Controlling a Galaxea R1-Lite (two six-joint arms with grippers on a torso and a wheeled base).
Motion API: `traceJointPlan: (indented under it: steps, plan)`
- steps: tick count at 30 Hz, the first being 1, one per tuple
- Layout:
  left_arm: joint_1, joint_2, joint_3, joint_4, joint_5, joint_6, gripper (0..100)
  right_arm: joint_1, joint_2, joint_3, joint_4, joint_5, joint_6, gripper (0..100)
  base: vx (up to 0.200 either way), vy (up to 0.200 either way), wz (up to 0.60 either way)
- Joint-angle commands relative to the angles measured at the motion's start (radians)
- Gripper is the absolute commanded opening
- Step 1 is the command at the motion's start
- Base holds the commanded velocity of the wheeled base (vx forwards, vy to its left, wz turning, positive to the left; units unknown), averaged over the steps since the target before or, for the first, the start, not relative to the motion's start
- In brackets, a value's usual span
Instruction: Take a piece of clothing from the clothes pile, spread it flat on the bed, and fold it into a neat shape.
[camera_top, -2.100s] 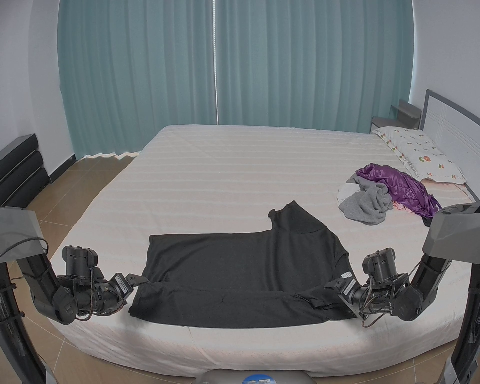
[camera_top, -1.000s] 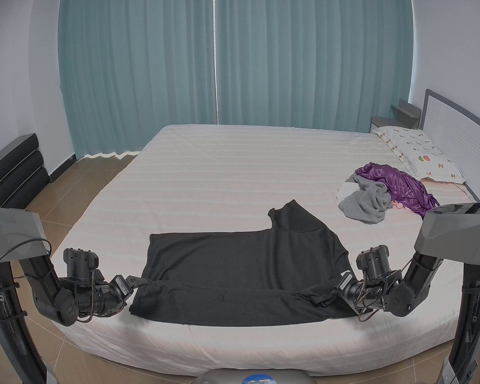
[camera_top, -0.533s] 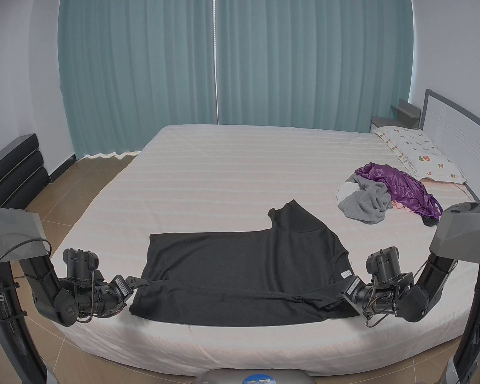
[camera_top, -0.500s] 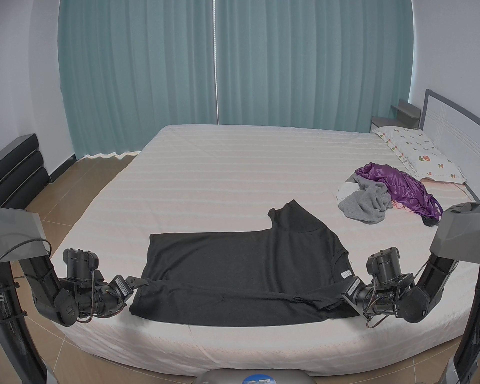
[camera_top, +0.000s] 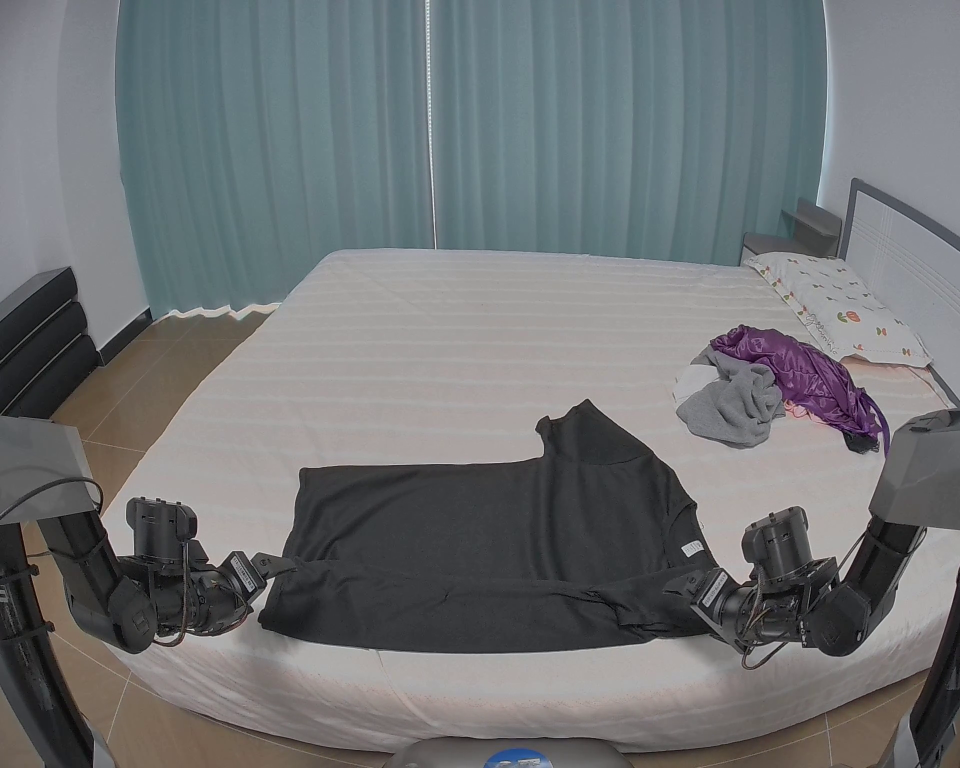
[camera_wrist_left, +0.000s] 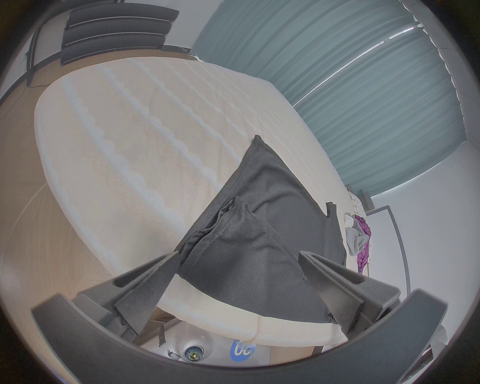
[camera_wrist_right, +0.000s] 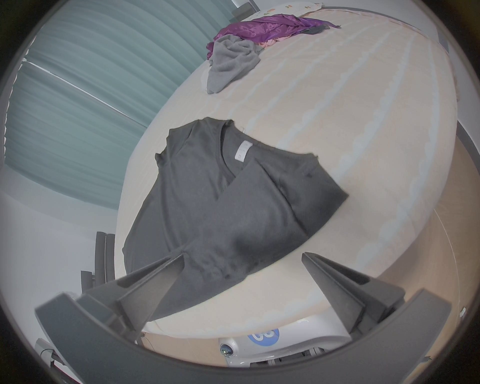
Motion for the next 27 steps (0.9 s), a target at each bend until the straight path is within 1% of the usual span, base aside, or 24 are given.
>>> traceJointPlan:
  steps: [1, 4, 5, 9, 11, 13, 16, 22, 23, 27]
  plan:
    - [0.0, 0.001, 0.0, 0.0, -0.001, 0.0, 100, -0.056, -0.01, -0.026, 0.0, 0.026, -0.031, 100, 0.0, 0.0, 0.0]
    - [0.0, 0.001, 0.0, 0.0, -0.001, 0.0, 100, -0.103, -0.006, -0.046, 0.0, 0.052, -0.06, 100, 0.0, 0.0, 0.0]
    - [0.0, 0.001, 0.0, 0.0, 0.0, 0.0, 100, -0.133, 0.0, -0.058, 0.0, 0.075, -0.085, 100, 0.0, 0.0, 0.0]
    - [0.0, 0.003, -0.001, 0.0, 0.0, 0.001, 100, -0.172, 0.025, -0.063, 0.0, 0.144, -0.154, 100, 0.0, 0.0, 0.0]
    - [0.0, 0.003, -0.001, 0.0, 0.0, 0.001, 100, -0.179, 0.051, -0.064, -0.002, 0.165, -0.181, 100, 0.0, 0.0, 0.0]
    - [0.0, 0.003, -0.001, 0.0, 0.0, 0.003, 100, -0.182, 0.08, -0.075, -0.014, 0.172, -0.206, 100, 0.0, 0.0, 0.0]
    - [0.0, 0.004, -0.001, 0.0, 0.0, 0.003, 100, -0.177, 0.114, -0.084, -0.043, 0.172, -0.22, 100, 0.0, 0.0, 0.0]
    - [0.0, 0.004, -0.003, 0.0, 0.0, 0.003, 100, -0.166, 0.148, -0.099, -0.063, 0.172, -0.224, 100, 0.0, 0.0, 0.0]
    - [0.0, 0.004, -0.003, 0.0, 0.0, 0.003, 100, -0.166, 0.148, -0.095, -0.063, 0.172, -0.229, 0, 0.0, 0.0, 0.0]
    - [0.002, 0.004, -0.003, 0.0, 0.002, 0.003, 100, -0.166, 0.149, -0.078, -0.063, 0.164, -0.266, 0, 0.0, 0.0, 0.0]
